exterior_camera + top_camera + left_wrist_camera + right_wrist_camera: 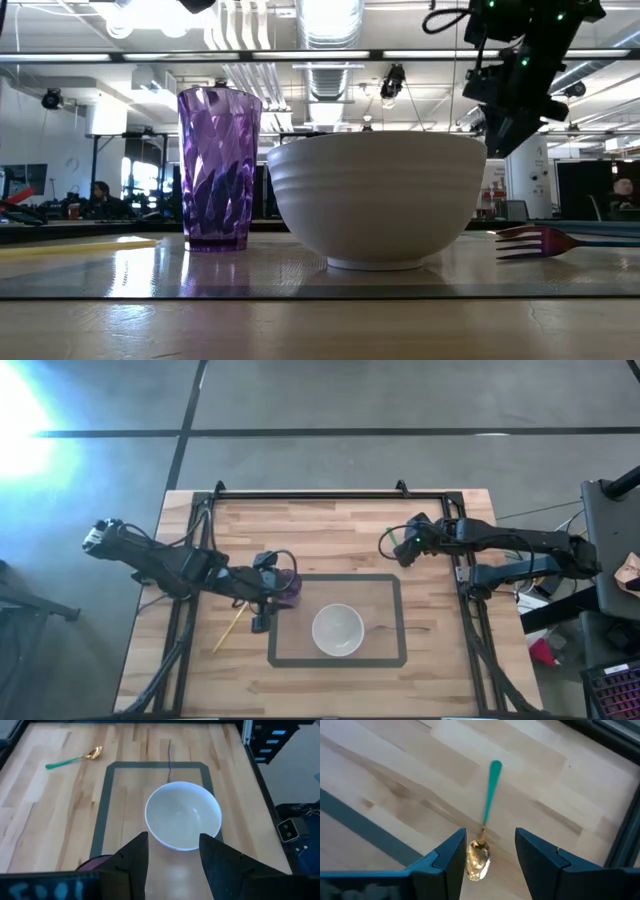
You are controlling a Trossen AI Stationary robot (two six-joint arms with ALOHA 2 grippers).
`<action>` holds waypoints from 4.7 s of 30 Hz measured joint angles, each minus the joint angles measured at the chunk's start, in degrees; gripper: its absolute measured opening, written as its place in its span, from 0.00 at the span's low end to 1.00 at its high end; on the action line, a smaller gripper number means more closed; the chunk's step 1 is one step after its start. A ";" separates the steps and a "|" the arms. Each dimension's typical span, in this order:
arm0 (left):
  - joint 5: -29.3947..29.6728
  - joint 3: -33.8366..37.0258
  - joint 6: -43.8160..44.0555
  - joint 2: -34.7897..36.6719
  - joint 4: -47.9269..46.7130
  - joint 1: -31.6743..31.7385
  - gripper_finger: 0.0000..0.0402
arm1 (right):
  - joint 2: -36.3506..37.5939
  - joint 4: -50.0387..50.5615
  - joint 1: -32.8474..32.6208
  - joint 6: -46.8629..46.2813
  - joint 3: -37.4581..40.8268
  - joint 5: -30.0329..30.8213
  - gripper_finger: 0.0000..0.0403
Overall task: Pick & Place Utensil
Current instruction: Put the green spoon into the white bowl on the transparent mat
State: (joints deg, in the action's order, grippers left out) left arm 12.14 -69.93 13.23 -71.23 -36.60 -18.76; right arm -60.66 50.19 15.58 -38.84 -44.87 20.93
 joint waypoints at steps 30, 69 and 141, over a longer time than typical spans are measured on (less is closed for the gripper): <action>-0.04 0.00 0.51 -3.31 0.15 -0.09 0.42 | -23.30 -11.50 12.81 11.66 0.42 -11.12 0.37; -0.04 0.00 3.39 -3.31 0.13 -0.10 0.42 | -29.78 -13.77 15.37 15.86 0.38 -12.22 0.03; 11.76 22.42 -6.47 -4.47 63.32 9.07 0.42 | -10.80 -65.37 -30.67 37.23 0.40 13.92 0.03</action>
State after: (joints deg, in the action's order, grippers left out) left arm 23.90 -47.51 6.76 -75.70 26.72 -9.69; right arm -71.46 -15.19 -15.09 -1.61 -44.47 34.85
